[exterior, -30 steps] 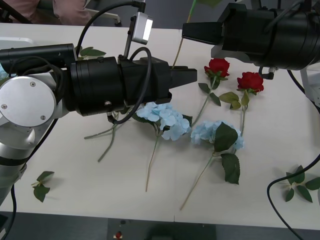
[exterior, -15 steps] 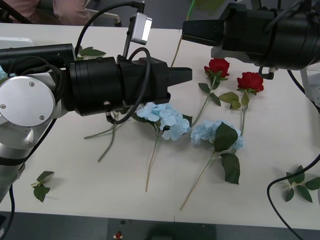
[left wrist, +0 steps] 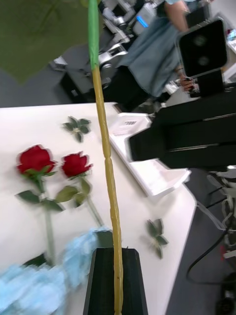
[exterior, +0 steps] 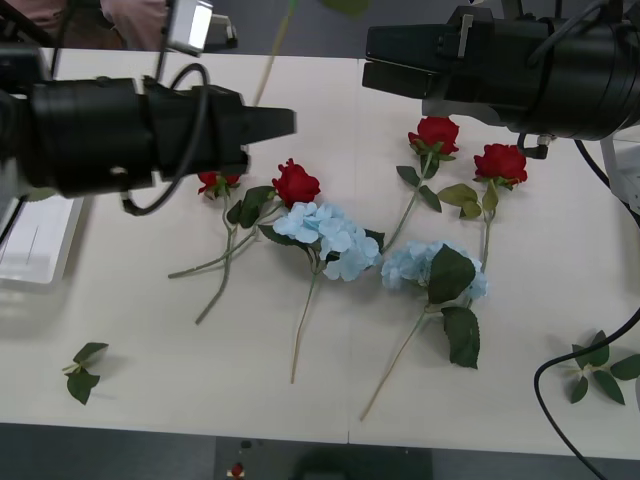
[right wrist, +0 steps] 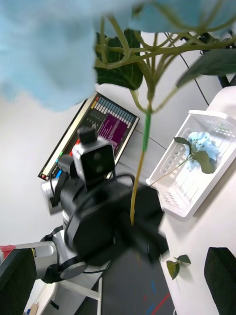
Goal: Put the red flowers into the right box and the blue flowers into the left box
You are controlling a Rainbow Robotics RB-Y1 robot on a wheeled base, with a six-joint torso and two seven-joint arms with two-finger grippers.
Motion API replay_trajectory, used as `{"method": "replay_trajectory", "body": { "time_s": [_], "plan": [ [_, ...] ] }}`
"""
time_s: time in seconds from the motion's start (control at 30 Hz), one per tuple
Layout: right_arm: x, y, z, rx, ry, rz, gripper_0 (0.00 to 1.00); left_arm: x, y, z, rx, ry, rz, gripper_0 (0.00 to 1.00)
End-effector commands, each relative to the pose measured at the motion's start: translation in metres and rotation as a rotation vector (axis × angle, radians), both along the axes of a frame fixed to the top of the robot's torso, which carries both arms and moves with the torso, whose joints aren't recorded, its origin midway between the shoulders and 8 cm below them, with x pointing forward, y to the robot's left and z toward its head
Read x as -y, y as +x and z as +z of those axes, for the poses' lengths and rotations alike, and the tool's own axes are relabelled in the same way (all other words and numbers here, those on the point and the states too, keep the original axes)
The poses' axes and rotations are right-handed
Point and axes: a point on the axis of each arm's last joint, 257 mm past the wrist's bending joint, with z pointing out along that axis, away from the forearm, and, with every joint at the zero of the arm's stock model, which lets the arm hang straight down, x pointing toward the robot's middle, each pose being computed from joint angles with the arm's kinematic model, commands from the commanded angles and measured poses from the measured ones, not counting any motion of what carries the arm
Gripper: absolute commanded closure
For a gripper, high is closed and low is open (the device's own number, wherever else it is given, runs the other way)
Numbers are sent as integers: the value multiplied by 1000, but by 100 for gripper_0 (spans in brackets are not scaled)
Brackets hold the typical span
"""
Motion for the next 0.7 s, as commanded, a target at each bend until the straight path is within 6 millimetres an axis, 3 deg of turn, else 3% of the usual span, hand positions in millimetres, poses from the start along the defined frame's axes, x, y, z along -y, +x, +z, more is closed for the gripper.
{"method": "replay_trajectory", "body": {
  "time_s": [0.03,0.2,0.33,0.47,0.7],
  "plan": [
    [-8,-7,19,-5,34,27,0,-77,11,-3,-50,62,108,100],
    [18,10,-1,-10,-50,-52,0,-194,21,-26,-163,138,292,100],
    [40,28,-22,-10,-171,-136,0,-266,25,-43,-229,193,432,100],
    [71,47,-51,-114,-312,-243,0,-346,28,-73,-323,286,602,100],
    [132,70,-93,-287,-509,-445,0,-434,28,-133,-445,412,775,100]
  ]
}}
